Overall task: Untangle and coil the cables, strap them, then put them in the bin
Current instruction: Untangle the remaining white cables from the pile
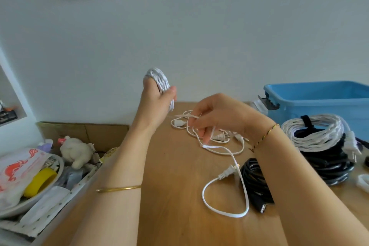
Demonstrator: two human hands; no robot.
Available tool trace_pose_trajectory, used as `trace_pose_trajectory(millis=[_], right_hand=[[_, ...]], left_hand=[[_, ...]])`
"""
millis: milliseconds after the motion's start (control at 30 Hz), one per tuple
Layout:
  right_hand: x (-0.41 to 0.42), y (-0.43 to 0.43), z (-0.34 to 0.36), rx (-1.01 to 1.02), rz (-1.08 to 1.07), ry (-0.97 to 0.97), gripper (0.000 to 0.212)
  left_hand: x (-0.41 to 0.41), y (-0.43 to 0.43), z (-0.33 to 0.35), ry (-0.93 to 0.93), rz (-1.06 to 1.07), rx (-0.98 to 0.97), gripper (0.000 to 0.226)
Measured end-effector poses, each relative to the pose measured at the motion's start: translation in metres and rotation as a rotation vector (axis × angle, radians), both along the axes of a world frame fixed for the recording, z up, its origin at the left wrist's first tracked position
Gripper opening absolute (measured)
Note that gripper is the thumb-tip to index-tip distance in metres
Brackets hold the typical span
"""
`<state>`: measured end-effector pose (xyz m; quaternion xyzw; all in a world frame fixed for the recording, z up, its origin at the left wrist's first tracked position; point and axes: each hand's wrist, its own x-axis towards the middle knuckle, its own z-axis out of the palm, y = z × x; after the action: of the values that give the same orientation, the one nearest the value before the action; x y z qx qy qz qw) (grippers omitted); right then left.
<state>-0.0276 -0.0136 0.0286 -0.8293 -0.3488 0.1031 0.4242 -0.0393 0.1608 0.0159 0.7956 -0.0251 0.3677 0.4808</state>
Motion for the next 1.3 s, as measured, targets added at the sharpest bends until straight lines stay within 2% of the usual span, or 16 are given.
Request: trace_pose_trajectory(millis=[100, 167, 233, 267, 333, 400, 467, 533, 600, 800, 933, 967, 1033, 1100, 1167, 1300], right_hand=[[0.005, -0.003, 0.003, 0.067, -0.168, -0.181, 0.009], [0.008, -0.004, 0.002, 0.097, -0.298, -0.326, 0.014], [0.008, -0.003, 0.001, 0.107, -0.381, -0.449, 0.013], [0.008, -0.002, 0.0, 0.082, -0.409, -0.503, 0.012], [0.01, 0.002, -0.005, 0.011, -0.466, -0.611, 0.013], [0.017, 0.001, -0.009, 0.012, -0.521, -0.68, 0.022], [0.021, 0.0, -0.011, 0.154, -0.488, -0.601, 0.026], [0.02, 0.002, -0.013, 0.352, -0.37, -0.38, 0.028], [0.017, 0.004, -0.012, 0.484, -0.317, -0.189, 0.022], [0.024, 0.003, -0.02, 0.359, -0.41, -0.217, 0.014], [0.023, 0.009, -0.024, 0.513, -0.402, 0.058, 0.012], [0.024, 0.011, -0.025, 0.541, -0.424, 0.073, 0.012], [0.029, 0.01, -0.027, 0.481, -0.516, -0.063, 0.012], [0.035, 0.003, -0.03, 0.408, -0.594, -0.191, 0.012], [0.039, -0.004, -0.031, 0.416, -0.616, -0.179, 0.015], [0.024, 0.0, -0.024, 0.41, -0.379, -0.057, 0.035]], left_hand=[[-0.004, -0.003, 0.001, 0.195, 0.023, 0.282, 0.024], [-0.007, -0.007, 0.003, 0.354, -0.162, 0.288, 0.041], [-0.009, -0.011, 0.003, 0.462, -0.207, 0.375, 0.06], [-0.007, -0.012, 0.002, 0.469, -0.181, 0.455, 0.058], [-0.009, -0.011, 0.002, 0.403, -0.07, 0.529, 0.033], [-0.01, -0.006, 0.003, 0.308, 0.023, 0.449, 0.028], [-0.012, 0.001, 0.006, 0.256, 0.062, 0.287, 0.027], [-0.013, 0.008, 0.007, 0.25, 0.057, 0.119, 0.024], [-0.013, 0.012, 0.007, 0.269, 0.072, 0.0, 0.02], [-0.013, 0.013, 0.007, 0.32, 0.076, -0.069, 0.015], [-0.015, 0.008, 0.011, 0.3, 0.111, -0.044, 0.016], [-0.016, 0.008, 0.011, 0.303, 0.117, -0.051, 0.015], [-0.017, 0.009, 0.01, 0.296, 0.114, -0.115, 0.017], [-0.017, 0.015, 0.012, 0.234, 0.121, -0.281, 0.024], [-0.02, 0.026, 0.017, 0.142, 0.143, -0.408, 0.027], [-0.025, 0.044, 0.019, 0.089, 0.137, -0.473, 0.026]])
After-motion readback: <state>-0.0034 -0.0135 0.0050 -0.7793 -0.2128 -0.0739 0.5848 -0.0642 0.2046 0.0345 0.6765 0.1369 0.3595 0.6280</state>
